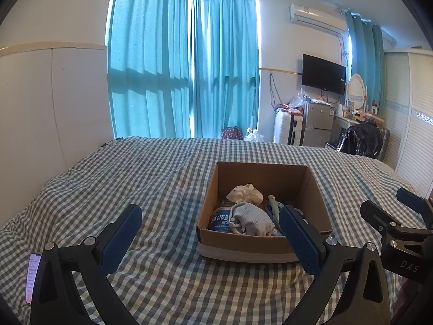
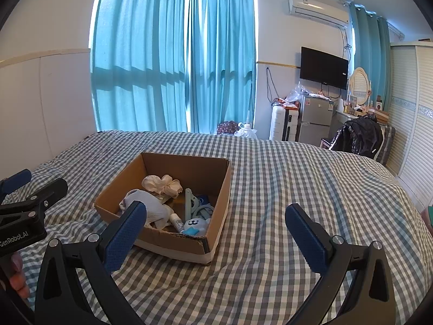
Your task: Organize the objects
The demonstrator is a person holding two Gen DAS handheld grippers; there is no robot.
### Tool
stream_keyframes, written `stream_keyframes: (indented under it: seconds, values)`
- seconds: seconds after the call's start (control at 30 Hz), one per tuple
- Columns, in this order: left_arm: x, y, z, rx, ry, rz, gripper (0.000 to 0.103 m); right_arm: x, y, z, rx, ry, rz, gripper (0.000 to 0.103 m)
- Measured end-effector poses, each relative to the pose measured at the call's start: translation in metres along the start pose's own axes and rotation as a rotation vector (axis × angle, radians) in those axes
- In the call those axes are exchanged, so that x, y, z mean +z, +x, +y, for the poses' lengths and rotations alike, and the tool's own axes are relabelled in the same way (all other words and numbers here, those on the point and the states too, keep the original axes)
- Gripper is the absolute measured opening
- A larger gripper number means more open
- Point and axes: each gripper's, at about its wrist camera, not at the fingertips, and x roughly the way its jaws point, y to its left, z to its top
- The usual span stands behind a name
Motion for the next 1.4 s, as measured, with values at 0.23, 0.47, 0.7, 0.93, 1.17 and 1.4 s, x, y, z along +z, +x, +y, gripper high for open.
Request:
stream_keyframes:
  seconds: [0.23,0.47,0.7,0.93,1.17,1.4]
  values:
    - [0.0002,0.0007,0.0007,-0.001,-0.003,0.003,0.103,-0.0002,0.0007,-0.0002,0.003,0.003,0.004,0.103]
    - [-0.0005,0.0005,0.0005,0.004,-0.006,0.004,0.103,-0.0030,0.0024,0.0018,0.008,-0.002,0.014,0.103]
    - [-0.0009,0.0001,0.0013,0.007,-0.012,0.007,0.103,-0.0036,0.0025,0.0025,0.012,-0.003,0.016,0.103]
    - [-0.0013,-0.0009,0.0012,0.011,-0.001,0.001,0.103,-0.0037,0.0025,0.0027,0.011,-0.003,0.018,0.103]
    - [-0.0010,-0.0016,0.0002,0.015,0.007,0.002,0.103,-0.0036,0.0023,0.0038,0.009,-0.005,0.020,0.103]
    - [-0.0005,-0.0001,0.0018,0.017,0.005,0.004,0.103,-0.0039,0.0029,0.0042,0.011,-0.006,0.022,0.103]
